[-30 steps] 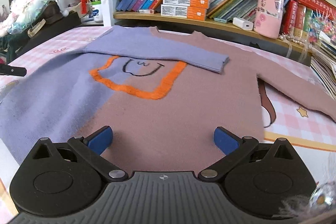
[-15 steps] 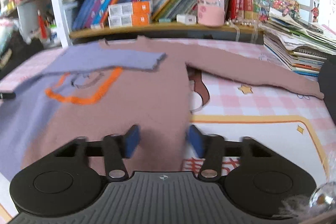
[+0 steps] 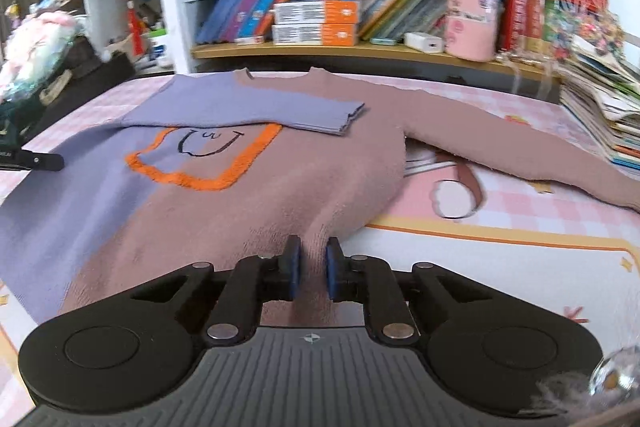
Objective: Fold clothes
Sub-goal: 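Move the right tool across the sweater toward the pink sleeve cuff, then grasp the pink sleeve cuff with the right tool, then lift the pink sleeve and lay it across the sweater body, release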
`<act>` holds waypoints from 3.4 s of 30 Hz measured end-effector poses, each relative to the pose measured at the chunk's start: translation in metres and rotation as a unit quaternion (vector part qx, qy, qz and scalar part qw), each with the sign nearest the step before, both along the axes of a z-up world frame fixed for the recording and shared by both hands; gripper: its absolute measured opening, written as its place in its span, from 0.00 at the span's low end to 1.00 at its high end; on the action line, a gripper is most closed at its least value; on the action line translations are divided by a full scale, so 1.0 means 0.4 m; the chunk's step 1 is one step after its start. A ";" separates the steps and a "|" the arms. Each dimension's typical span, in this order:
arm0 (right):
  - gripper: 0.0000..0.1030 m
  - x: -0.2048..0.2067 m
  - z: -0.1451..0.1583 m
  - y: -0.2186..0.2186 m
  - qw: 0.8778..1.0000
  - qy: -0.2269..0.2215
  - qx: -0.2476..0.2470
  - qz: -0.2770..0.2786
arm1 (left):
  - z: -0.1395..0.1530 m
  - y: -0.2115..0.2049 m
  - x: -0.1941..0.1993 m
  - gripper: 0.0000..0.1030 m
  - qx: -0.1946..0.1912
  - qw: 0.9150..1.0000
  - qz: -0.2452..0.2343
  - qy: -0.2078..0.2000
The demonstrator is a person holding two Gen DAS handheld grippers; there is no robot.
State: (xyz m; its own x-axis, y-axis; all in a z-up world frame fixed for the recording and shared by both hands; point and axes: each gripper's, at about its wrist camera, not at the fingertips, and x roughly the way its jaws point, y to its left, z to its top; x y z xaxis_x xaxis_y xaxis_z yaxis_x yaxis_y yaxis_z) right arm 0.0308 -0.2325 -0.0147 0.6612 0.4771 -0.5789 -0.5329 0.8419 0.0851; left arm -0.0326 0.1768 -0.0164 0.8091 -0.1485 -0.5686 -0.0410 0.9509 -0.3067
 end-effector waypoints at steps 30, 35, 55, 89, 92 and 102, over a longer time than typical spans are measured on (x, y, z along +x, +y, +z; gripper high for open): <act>0.58 0.090 0.005 -0.212 0.990 -0.009 0.013 -0.139 | 0.030 -0.183 -0.044 0.79 0.212 0.972 -0.069 -0.078; 0.58 0.184 0.010 -0.275 0.981 -0.005 0.006 -0.194 | 0.021 -0.188 -0.055 0.79 0.243 0.964 -0.071 -0.087; 0.55 0.405 -0.028 -0.436 0.942 0.004 0.016 -0.336 | -0.007 -0.158 -0.029 0.81 0.231 0.970 -0.064 -0.032; 0.28 0.407 -0.029 -0.408 0.949 -0.004 -0.012 -0.315 | 0.000 -0.190 -0.056 0.99 0.266 0.959 -0.077 -0.067; 0.18 0.407 -0.030 -0.406 0.953 -0.005 -0.009 -0.303 | -0.004 -0.209 -0.060 0.99 0.282 0.952 -0.093 -0.070; 0.09 0.366 0.038 -0.423 0.951 -0.008 0.165 -0.262 | 0.003 -0.198 -0.071 0.99 0.273 0.954 -0.088 -0.086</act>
